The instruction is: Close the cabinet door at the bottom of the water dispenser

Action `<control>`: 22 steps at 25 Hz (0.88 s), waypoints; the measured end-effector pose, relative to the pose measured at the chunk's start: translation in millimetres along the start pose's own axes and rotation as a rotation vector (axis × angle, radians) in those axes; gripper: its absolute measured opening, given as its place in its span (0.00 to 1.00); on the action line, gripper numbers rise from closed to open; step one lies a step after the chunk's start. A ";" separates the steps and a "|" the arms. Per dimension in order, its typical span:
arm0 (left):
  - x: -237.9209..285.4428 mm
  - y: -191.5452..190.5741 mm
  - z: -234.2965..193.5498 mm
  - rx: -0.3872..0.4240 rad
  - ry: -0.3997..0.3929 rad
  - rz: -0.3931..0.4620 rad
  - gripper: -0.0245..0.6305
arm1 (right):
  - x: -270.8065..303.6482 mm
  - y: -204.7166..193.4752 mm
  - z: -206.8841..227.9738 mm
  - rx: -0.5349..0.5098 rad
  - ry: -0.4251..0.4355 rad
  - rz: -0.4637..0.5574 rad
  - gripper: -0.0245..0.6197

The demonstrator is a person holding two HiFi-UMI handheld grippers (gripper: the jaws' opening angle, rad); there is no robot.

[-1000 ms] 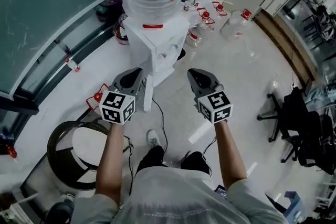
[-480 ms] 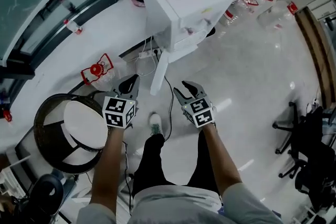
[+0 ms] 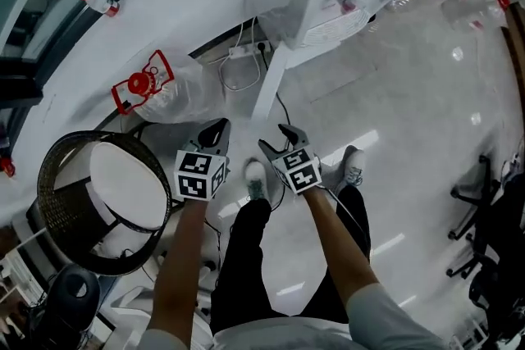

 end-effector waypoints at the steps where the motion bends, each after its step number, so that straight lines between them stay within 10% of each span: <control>1: 5.9 -8.1 -3.0 0.004 -0.001 -0.004 0.07 | 13.2 -6.3 1.1 0.013 -0.011 0.002 0.48; 10: 29.3 -44.8 -24.3 0.009 -0.011 -0.047 0.07 | 85.6 -29.0 10.8 0.184 -0.146 0.018 0.52; 22: 64.5 -22.6 33.9 0.056 -0.121 -0.078 0.07 | 26.3 -68.4 50.0 0.310 -0.179 0.026 0.45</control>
Point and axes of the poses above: the fingertips, and each gripper's own axes: x forward along the fingers, z to its right, y out of its top, the point moved 7 cm from there along -x, backward along the fingers, and after that the axes turned 6 degrees about x, right-handed, at the moved point
